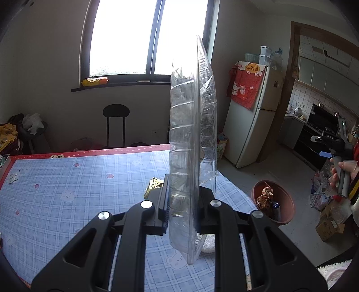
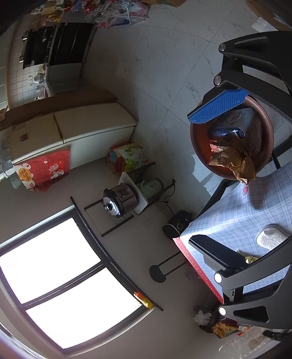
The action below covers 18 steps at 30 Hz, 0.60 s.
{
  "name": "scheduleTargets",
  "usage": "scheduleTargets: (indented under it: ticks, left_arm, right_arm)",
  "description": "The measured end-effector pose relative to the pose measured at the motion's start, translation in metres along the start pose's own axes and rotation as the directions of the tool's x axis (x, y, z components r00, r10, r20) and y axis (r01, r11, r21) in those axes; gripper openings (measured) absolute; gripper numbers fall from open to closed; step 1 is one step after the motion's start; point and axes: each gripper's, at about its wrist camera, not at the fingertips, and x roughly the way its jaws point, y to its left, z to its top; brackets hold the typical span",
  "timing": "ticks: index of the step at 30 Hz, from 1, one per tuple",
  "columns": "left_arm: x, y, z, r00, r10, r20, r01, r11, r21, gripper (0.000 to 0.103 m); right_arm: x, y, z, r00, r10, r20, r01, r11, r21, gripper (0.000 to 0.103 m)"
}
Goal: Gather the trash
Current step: 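Carry both items to the bin and open the right tool to drop the bag, then open the left tool and drop the clear container into the bin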
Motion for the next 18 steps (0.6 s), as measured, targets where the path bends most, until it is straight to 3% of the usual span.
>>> scheduleTargets:
  ticks: [6, 10, 18]
  left_arm:
    - [0.014, -0.034, 0.009, 0.997, -0.082, -0.016, 0.083, 0.993, 0.084, 0.02]
    - [0.029, -0.072, 0.019, 0.985, -0.169, -0.034, 0.172, 0.976, 0.134, 0.02]
    - [0.092, -0.183, 0.025, 0.924, -0.349, -0.158, 0.373, 0.914, 0.162, 0.02]
  right_arm:
    - [-0.023, -0.011, -0.01, 0.998, -0.047, 0.036, 0.048, 0.998, -0.033, 0.098]
    - [-0.037, -0.028, -0.017, 0.998, -0.058, 0.037, 0.059, 0.998, -0.029, 0.098]
    - [-0.068, -0.075, -0.023, 0.995, -0.089, 0.054, 0.089, 0.996, 0.012, 0.098]
